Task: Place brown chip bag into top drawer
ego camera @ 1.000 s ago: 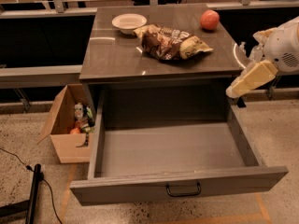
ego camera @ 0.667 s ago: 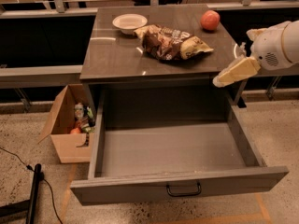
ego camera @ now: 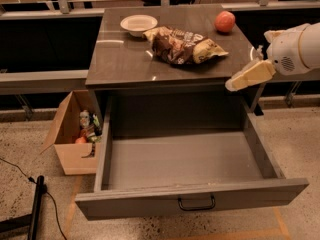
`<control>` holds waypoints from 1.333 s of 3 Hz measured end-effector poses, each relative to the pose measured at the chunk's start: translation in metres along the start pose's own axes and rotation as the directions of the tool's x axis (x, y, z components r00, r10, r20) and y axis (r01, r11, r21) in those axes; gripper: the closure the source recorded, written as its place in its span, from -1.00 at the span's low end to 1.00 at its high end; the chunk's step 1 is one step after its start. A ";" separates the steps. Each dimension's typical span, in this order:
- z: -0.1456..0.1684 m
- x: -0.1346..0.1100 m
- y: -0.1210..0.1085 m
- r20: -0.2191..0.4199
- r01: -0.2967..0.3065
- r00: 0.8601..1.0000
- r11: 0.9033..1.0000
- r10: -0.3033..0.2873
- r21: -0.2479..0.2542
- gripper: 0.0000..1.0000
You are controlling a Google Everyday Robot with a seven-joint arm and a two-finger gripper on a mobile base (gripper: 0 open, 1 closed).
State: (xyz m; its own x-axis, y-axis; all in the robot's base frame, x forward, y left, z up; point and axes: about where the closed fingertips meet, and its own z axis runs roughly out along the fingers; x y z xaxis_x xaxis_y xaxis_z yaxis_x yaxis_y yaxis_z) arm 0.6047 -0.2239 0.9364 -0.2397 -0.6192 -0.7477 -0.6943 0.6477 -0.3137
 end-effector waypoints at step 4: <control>0.104 -0.045 -0.026 0.220 -0.188 0.961 0.980 0.169 0.068 -1.00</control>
Offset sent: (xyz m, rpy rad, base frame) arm 0.0842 0.0259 0.0082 0.2454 -0.1516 -0.1473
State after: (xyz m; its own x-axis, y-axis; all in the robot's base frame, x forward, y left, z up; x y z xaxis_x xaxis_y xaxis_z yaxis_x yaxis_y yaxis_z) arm 0.7045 -0.1669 0.9176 -0.1982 -0.3880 -0.9001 -0.5896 0.7808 -0.2068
